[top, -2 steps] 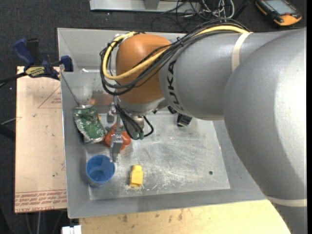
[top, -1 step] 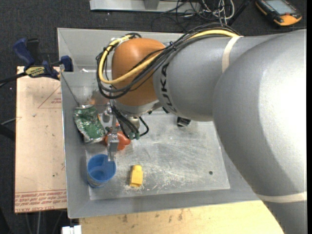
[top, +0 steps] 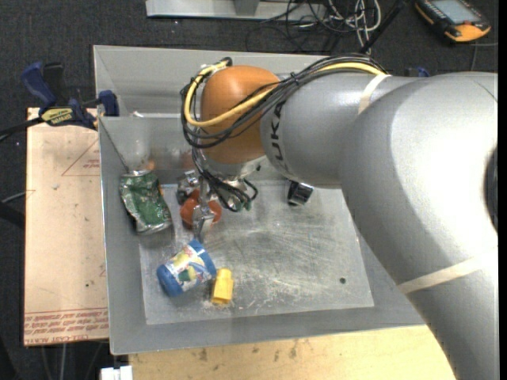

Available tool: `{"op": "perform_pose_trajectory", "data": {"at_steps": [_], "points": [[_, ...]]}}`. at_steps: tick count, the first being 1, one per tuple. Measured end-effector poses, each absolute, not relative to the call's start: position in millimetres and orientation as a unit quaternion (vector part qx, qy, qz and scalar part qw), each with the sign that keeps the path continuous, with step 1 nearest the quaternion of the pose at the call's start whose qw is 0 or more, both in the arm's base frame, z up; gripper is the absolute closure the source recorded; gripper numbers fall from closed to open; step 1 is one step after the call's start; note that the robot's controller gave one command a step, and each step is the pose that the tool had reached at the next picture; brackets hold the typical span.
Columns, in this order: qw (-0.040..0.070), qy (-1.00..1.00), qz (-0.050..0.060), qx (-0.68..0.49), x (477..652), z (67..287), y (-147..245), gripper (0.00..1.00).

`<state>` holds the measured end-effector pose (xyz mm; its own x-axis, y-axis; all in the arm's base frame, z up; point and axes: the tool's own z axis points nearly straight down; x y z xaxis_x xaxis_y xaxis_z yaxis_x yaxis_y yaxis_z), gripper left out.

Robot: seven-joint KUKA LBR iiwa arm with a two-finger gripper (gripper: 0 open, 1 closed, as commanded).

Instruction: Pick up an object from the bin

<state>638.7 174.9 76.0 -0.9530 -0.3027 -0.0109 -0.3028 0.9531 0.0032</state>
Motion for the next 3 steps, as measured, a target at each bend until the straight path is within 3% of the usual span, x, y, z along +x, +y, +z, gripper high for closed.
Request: {"op": "perform_pose_trajectory", "data": {"at_steps": [1, 2, 3], "points": [[0.005, 0.988, 0.002, -0.153, 638.7, 76.0, 174.9, 1.00], [0.002, 0.990, 0.001, -0.141, 641.2, 160.2, 166.8, 1.00], [0.002, 0.990, 0.001, -0.141, 641.2, 160.2, 166.8, 1.00]]}}
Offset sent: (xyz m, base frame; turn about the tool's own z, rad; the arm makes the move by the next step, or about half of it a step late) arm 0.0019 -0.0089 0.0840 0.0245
